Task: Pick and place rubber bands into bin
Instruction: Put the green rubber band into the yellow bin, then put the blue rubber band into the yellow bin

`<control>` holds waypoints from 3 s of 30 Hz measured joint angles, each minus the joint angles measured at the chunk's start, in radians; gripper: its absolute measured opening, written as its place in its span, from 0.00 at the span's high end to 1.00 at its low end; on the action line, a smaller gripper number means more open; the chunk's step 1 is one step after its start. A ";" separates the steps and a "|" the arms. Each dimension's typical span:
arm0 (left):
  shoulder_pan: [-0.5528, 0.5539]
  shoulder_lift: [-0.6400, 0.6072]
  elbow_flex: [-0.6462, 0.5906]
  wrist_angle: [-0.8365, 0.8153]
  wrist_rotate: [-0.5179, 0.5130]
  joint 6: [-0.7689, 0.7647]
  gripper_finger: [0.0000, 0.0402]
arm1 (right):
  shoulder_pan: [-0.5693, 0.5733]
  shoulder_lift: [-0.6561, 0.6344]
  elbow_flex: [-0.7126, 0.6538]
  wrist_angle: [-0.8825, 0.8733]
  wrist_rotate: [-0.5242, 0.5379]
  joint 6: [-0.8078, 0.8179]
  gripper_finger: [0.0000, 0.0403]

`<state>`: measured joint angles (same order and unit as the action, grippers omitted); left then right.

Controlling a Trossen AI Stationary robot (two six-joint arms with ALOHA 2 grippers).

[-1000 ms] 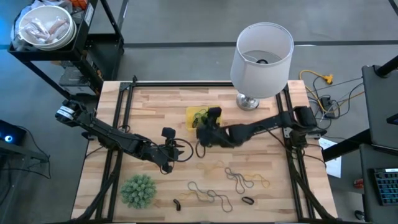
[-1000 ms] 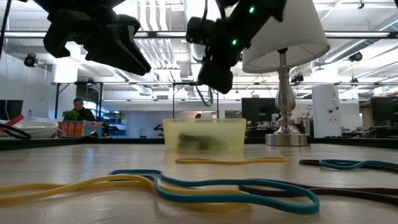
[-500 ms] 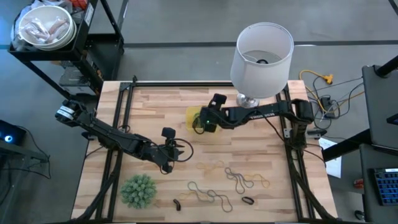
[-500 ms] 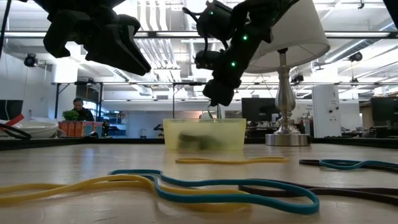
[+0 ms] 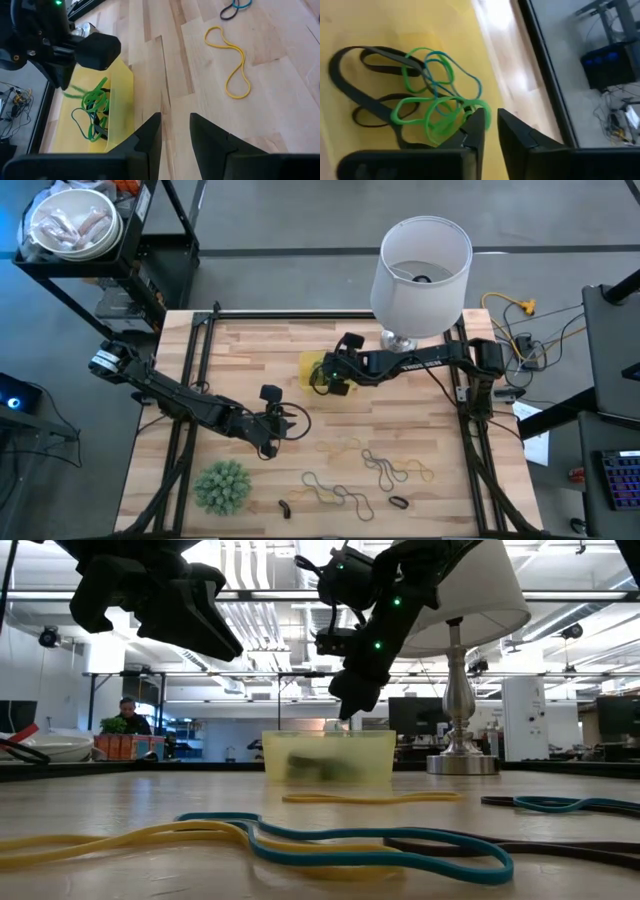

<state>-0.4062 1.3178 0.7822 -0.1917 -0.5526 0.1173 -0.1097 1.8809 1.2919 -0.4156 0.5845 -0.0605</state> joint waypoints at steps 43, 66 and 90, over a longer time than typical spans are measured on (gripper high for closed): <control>0.000 0.000 0.001 0.069 0.000 0.003 0.79 | 0.588 -0.139 -0.082 -0.472 -0.335 0.405 0.74; 0.000 0.000 0.001 0.070 0.000 0.003 0.79 | 0.745 -0.139 -0.271 -0.209 -0.323 0.590 0.78; 0.000 0.000 0.001 0.071 0.000 0.003 0.79 | 0.729 -0.138 -0.365 -0.139 -0.346 0.683 0.86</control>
<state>-0.4061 1.3182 0.7830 -0.1211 -0.5526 0.1207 0.6189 1.7432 0.9265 -0.5549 0.2382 0.6221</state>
